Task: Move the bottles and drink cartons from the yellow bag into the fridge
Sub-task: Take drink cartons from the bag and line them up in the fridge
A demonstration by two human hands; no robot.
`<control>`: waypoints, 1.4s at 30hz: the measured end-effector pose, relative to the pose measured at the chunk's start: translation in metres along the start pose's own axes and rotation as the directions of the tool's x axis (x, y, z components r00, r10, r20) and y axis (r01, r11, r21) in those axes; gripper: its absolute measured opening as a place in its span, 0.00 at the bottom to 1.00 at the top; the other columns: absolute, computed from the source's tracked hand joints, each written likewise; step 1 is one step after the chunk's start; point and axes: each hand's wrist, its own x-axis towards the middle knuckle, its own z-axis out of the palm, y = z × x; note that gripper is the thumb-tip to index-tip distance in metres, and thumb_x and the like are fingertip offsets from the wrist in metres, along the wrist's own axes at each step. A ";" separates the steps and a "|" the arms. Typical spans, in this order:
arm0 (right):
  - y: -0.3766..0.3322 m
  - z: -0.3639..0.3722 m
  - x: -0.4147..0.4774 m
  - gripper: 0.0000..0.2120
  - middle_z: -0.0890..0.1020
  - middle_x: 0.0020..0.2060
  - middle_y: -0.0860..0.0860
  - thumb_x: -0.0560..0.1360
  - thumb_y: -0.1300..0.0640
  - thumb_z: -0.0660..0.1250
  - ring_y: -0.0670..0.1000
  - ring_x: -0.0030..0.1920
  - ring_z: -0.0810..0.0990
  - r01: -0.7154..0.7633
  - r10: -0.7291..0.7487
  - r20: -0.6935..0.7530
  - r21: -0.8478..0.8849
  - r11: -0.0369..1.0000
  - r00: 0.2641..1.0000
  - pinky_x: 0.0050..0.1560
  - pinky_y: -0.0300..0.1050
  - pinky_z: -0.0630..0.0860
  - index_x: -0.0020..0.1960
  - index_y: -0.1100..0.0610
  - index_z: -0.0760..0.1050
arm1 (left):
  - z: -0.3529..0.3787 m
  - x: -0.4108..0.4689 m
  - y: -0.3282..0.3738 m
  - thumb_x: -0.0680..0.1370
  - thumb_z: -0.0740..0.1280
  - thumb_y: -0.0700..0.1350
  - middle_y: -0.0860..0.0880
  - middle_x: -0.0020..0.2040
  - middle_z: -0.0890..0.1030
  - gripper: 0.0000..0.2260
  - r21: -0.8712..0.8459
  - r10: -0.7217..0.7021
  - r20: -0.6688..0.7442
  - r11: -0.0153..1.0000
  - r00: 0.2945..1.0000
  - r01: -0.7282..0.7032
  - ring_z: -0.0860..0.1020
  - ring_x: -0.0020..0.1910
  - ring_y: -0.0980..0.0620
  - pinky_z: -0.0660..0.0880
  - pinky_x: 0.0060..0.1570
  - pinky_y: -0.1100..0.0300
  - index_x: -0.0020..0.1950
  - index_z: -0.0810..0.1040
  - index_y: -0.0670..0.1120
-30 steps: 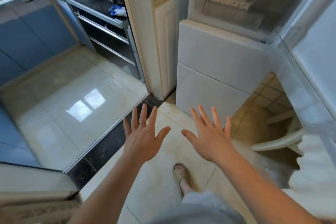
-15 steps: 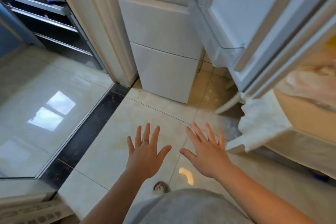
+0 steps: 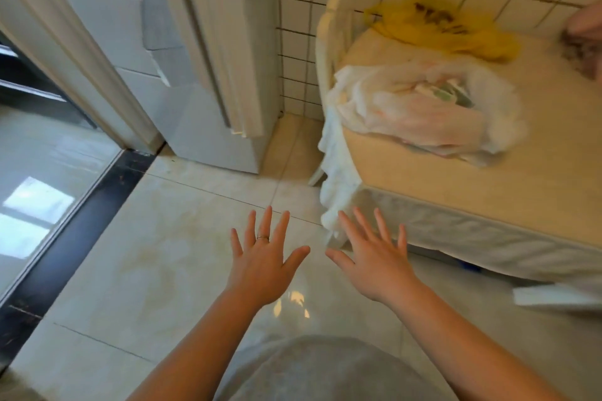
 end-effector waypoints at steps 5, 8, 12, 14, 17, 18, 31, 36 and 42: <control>0.080 -0.016 -0.020 0.36 0.36 0.79 0.44 0.77 0.29 0.46 0.54 0.78 0.32 -0.082 0.086 -0.063 0.064 0.995 0.994 0.74 0.66 0.34 0.79 0.40 0.37 | 0.004 0.016 0.082 0.74 0.38 0.73 0.51 0.80 0.34 0.37 0.026 0.098 -0.008 0.995 0.995 -0.098 0.29 0.76 0.45 0.34 0.74 0.38 0.80 0.36 0.58; 0.117 -0.028 -0.023 0.36 0.36 0.79 0.44 0.77 0.29 0.45 0.55 0.78 0.33 -0.129 0.137 -0.087 0.096 0.987 0.987 0.74 0.66 0.34 0.79 0.40 0.37 | 0.000 0.032 0.122 0.73 0.37 0.73 0.51 0.79 0.33 0.38 0.040 0.152 -0.013 0.988 0.988 -0.152 0.29 0.76 0.46 0.34 0.74 0.38 0.79 0.36 0.59; 0.159 -0.048 -0.014 0.35 0.36 0.79 0.43 0.78 0.30 0.46 0.54 0.78 0.32 -0.166 0.186 -0.121 0.156 0.974 0.975 0.74 0.66 0.34 0.79 0.40 0.37 | -0.007 0.066 0.166 0.74 0.39 0.72 0.51 0.80 0.34 0.36 0.041 0.235 -0.015 0.971 0.972 -0.234 0.30 0.76 0.46 0.33 0.73 0.39 0.79 0.36 0.59; 0.180 -0.059 -0.003 0.35 0.37 0.79 0.43 0.78 0.30 0.47 0.54 0.78 0.33 -0.178 0.203 -0.152 0.163 0.970 0.967 0.74 0.65 0.35 0.79 0.40 0.37 | -0.009 0.089 0.185 0.75 0.40 0.72 0.51 0.80 0.35 0.36 0.031 0.269 -0.030 0.963 0.963 -0.268 0.30 0.77 0.46 0.33 0.73 0.39 0.79 0.37 0.59; 0.214 -0.082 0.019 0.34 0.39 0.79 0.43 0.78 0.31 0.48 0.53 0.79 0.36 -0.184 0.211 -0.186 0.152 0.971 0.960 0.75 0.64 0.36 0.78 0.39 0.40 | -0.015 0.129 0.215 0.77 0.43 0.71 0.51 0.80 0.37 0.35 0.019 0.304 -0.040 0.953 0.952 -0.304 0.31 0.77 0.46 0.33 0.72 0.41 0.80 0.39 0.59; 0.225 -0.093 0.029 0.34 0.40 0.79 0.43 0.79 0.31 0.49 0.53 0.79 0.36 -0.174 0.200 -0.195 0.143 0.974 0.960 0.75 0.64 0.36 0.79 0.39 0.41 | -0.018 0.142 0.225 0.77 0.43 0.71 0.51 0.81 0.37 0.35 0.020 0.309 -0.034 0.951 0.950 -0.309 0.31 0.77 0.47 0.33 0.73 0.41 0.80 0.40 0.58; 0.351 -0.210 0.183 0.48 0.49 0.80 0.47 0.66 0.30 0.68 0.57 0.80 0.45 0.144 -0.239 -0.216 -0.378 0.914 0.947 0.73 0.64 0.38 0.79 0.41 0.50 | -0.048 0.300 0.320 0.75 0.57 0.71 0.50 0.81 0.39 0.41 0.086 0.402 -0.038 0.913 0.915 -0.398 0.36 0.79 0.44 0.40 0.75 0.39 0.81 0.43 0.56; 0.374 -0.247 0.233 0.54 0.41 0.80 0.47 0.63 0.29 0.71 0.59 0.78 0.32 0.373 -0.389 0.123 -0.639 0.673 0.913 0.70 0.69 0.29 0.79 0.40 0.45 | -0.041 0.332 0.346 0.73 0.66 0.67 0.49 0.81 0.43 0.45 0.135 0.430 0.031 0.893 0.902 -0.430 0.39 0.79 0.43 0.40 0.75 0.37 0.81 0.44 0.54; 0.394 -0.275 0.272 0.39 0.64 0.76 0.47 0.66 0.28 0.66 0.56 0.79 0.44 0.498 -0.347 0.362 -0.706 0.503 0.865 0.68 0.72 0.27 0.71 0.46 0.70 | -0.028 0.350 0.362 0.78 0.65 0.53 0.51 0.68 0.72 0.27 0.136 0.363 -0.020 0.924 0.932 -0.357 0.62 0.71 0.43 0.51 0.74 0.45 0.76 0.62 0.58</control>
